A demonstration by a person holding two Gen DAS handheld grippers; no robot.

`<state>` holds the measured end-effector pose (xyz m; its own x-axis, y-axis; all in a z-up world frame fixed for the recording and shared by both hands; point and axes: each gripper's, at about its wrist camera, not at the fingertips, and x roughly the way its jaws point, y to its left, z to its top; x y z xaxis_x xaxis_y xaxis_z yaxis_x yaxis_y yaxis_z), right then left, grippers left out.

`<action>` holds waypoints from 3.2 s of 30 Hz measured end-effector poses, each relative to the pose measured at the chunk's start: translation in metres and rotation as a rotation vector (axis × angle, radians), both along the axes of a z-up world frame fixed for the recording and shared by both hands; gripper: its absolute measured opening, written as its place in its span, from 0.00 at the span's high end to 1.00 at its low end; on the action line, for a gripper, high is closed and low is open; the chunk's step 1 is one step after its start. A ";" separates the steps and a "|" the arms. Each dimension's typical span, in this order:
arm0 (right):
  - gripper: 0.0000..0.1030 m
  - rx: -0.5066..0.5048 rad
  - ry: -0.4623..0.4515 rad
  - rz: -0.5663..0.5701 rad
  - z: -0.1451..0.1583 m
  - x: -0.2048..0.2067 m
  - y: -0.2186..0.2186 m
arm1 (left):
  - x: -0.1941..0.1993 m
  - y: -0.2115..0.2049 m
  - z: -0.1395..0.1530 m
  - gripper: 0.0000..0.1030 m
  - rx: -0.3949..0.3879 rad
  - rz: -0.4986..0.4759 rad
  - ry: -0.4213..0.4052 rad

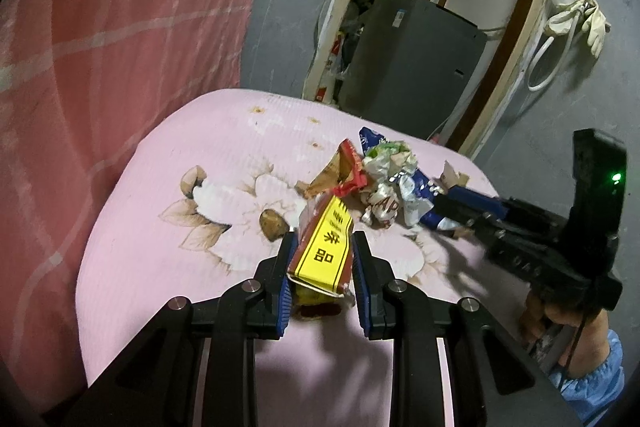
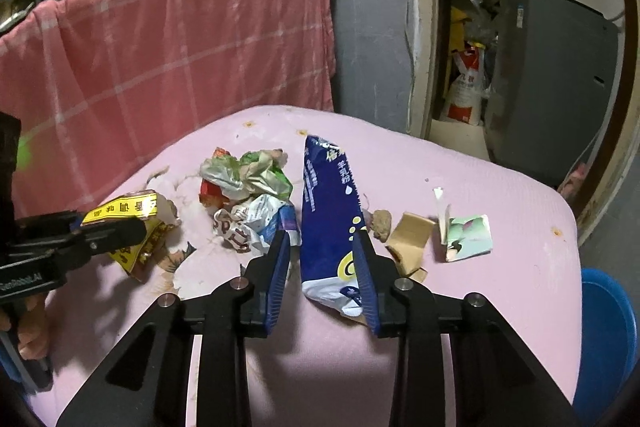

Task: Collect trash
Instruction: 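Lift the yellow box with left tool while right tool lifts the blue wrapper, then drop the yellow box and blue wrapper into the blue basin with both tools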

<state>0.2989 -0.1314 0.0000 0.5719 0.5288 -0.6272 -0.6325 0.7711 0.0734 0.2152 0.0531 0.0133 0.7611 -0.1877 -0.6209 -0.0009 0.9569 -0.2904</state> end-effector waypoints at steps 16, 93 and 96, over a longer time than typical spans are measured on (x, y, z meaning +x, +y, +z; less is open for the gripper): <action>0.75 -0.032 0.087 0.018 -0.012 0.013 0.008 | -0.004 -0.003 -0.004 0.81 0.005 0.010 0.022; 0.47 0.253 -0.257 -0.717 0.014 -0.025 -0.300 | 0.116 -0.270 0.024 0.28 -0.050 -0.241 -0.146; 0.34 0.249 -0.314 -0.703 0.027 -0.033 -0.294 | 0.105 -0.256 0.036 0.15 -0.054 -0.204 -0.202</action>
